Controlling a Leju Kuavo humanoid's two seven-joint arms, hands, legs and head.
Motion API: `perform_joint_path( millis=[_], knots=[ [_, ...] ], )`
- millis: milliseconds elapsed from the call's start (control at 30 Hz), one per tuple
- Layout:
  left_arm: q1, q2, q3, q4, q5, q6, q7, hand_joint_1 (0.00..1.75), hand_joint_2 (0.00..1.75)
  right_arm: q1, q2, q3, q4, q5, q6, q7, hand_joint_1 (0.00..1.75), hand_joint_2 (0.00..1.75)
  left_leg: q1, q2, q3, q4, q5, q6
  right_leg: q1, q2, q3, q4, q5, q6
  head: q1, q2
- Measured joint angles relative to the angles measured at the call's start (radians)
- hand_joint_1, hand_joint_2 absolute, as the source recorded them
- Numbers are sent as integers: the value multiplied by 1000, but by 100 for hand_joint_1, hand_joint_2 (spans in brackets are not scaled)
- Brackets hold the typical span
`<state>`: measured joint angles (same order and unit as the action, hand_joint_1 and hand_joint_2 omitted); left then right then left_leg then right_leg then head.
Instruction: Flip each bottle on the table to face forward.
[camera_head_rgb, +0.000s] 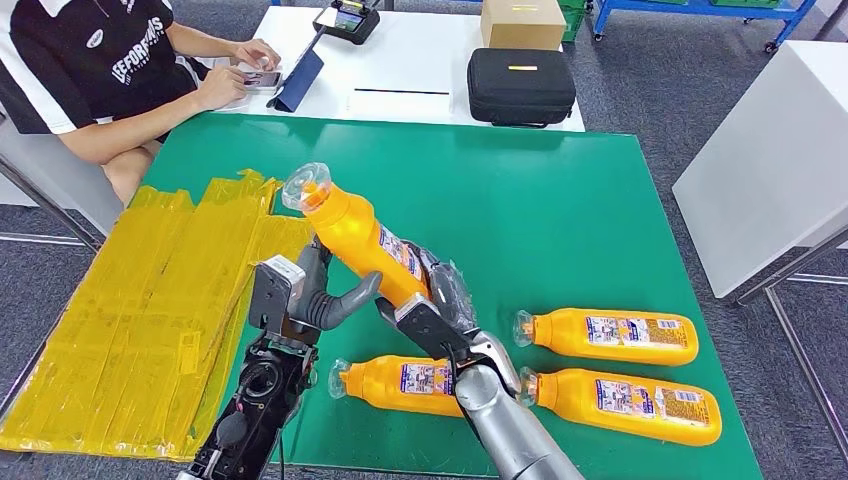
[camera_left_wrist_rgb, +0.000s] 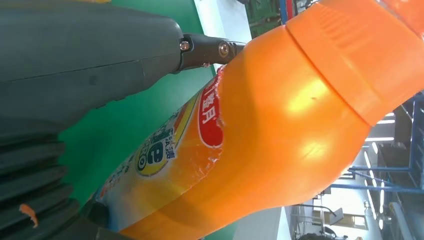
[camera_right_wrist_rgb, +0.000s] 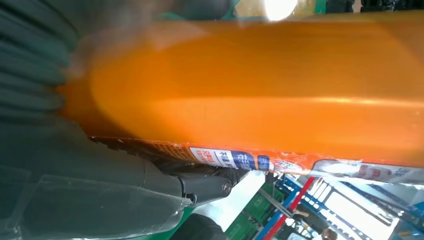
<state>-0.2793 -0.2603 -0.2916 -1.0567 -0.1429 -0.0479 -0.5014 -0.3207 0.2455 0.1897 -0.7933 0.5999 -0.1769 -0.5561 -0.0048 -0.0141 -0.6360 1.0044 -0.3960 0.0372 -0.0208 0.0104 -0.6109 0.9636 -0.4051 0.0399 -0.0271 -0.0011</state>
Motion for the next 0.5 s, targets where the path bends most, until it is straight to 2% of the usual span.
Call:
perform_joint_path(
  millis=[133, 300, 500],
  knots=[
    [-22, -4, -6, 32, 16, -10, -2, 0, 175, 0, 4, 15, 16, 25, -15, 3, 175, 175, 0, 0, 0, 0, 0, 0, 0, 0, 0, 0, 0, 0, 0, 0],
    [-46, -5, -7, 74, 84, -97, -2, 0, 175, -1, 13, 29, 27, 36, -8, 4, 175, 175, 0, 0, 0, 0, 0, 0, 0, 0, 0, 0, 0, 0, 0, 0],
    [-56, -5, -6, 104, 132, -149, -5, 0, 175, -2, 18, 38, 35, 38, -6, 4, 175, 175, 0, 0, 0, 0, 0, 0, 0, 0, 0, 0, 0, 0, 0, 0]
  ],
)
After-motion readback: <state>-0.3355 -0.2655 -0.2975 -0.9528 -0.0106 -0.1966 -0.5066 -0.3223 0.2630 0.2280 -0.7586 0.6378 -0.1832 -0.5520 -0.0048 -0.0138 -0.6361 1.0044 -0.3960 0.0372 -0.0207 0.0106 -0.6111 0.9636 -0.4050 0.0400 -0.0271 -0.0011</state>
